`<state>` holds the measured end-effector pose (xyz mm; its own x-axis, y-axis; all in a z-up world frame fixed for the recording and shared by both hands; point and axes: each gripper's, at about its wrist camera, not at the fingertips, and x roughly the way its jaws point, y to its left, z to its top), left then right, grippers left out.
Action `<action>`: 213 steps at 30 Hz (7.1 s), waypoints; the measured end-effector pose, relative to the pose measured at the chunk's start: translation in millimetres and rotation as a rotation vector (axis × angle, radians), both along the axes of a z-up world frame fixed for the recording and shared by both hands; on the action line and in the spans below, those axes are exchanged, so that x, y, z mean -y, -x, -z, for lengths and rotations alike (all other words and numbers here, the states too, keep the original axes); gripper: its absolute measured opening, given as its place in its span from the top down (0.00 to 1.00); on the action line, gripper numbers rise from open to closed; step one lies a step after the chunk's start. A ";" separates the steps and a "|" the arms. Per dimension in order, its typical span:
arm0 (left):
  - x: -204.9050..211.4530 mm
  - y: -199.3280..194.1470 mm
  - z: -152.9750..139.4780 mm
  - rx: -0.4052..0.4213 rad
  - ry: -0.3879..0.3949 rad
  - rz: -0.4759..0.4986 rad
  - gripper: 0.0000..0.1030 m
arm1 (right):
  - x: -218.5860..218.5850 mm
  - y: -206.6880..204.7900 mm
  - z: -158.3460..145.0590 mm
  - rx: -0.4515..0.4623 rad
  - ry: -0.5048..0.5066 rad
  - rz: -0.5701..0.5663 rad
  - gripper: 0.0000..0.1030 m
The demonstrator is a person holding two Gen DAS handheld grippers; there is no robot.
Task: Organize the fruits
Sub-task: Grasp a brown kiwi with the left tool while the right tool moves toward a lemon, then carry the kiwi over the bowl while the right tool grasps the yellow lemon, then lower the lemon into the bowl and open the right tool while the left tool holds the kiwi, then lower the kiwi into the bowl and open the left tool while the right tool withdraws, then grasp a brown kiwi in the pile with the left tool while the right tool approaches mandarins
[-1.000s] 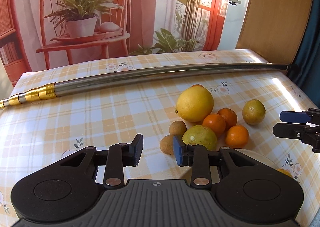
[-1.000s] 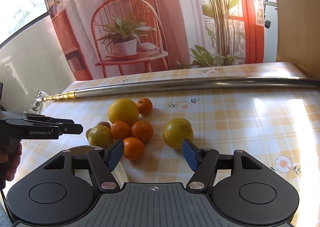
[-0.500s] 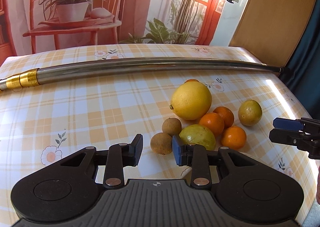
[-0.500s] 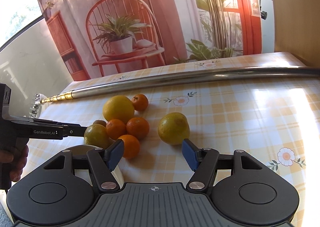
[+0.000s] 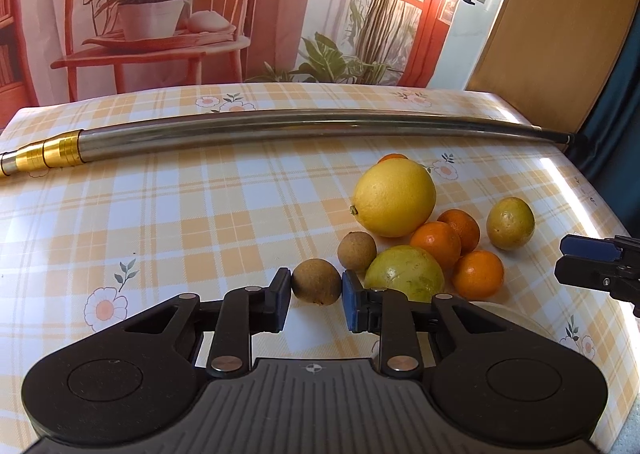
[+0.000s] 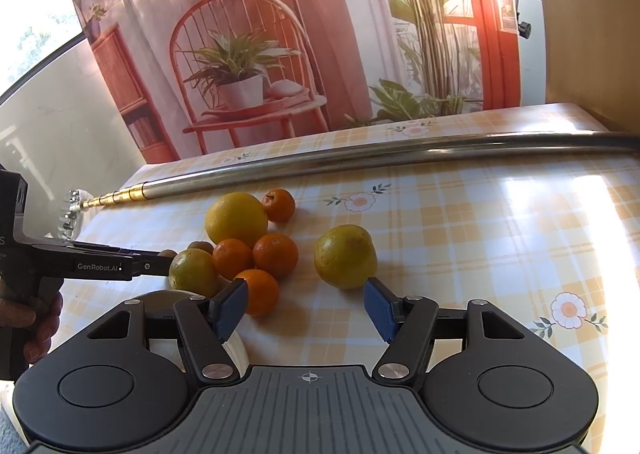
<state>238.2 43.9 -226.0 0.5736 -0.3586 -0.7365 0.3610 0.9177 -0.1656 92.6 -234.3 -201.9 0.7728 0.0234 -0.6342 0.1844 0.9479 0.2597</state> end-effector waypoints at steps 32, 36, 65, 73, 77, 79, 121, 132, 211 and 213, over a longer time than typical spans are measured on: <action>-9.8 96.6 -40.3 0.144 0.029 -0.166 0.72 | 14.6 -28.0 35.6 0.119 0.120 -0.020 0.43; -7.8 99.7 -36.9 0.134 0.024 -0.166 0.72 | 15.1 -29.0 41.1 0.095 0.102 -0.024 0.55; -2.3 107.8 -30.8 0.130 0.007 -0.166 0.72 | 20.8 -35.2 48.8 0.066 0.057 -0.014 0.59; -3.5 111.4 -32.9 0.133 0.003 -0.170 0.72 | 25.8 -26.0 46.9 0.110 0.024 0.006 0.60; -1.9 112.5 -32.5 0.121 -0.007 -0.164 0.72 | 28.0 -19.6 44.7 0.140 0.008 0.003 0.61; 0.1 113.6 -31.6 0.115 -0.017 -0.159 0.72 | 27.7 -16.8 43.3 0.148 0.009 0.008 0.61; 4.6 125.0 -12.3 0.086 -0.092 -0.168 0.72 | -69.2 -8.7 0.8 0.010 0.023 -0.235 0.61; 0.1 127.9 -8.2 0.094 -0.060 -0.173 0.72 | -83.7 -16.5 9.7 -0.086 0.064 -0.272 0.61; 15.3 33.9 -50.6 0.105 -0.156 -0.106 0.31 | 9.6 -33.8 -37.4 0.120 0.071 -0.011 0.29; 14.8 19.3 -42.2 0.050 -0.127 -0.092 0.44 | 13.9 -38.1 -31.9 0.106 0.060 -0.006 0.29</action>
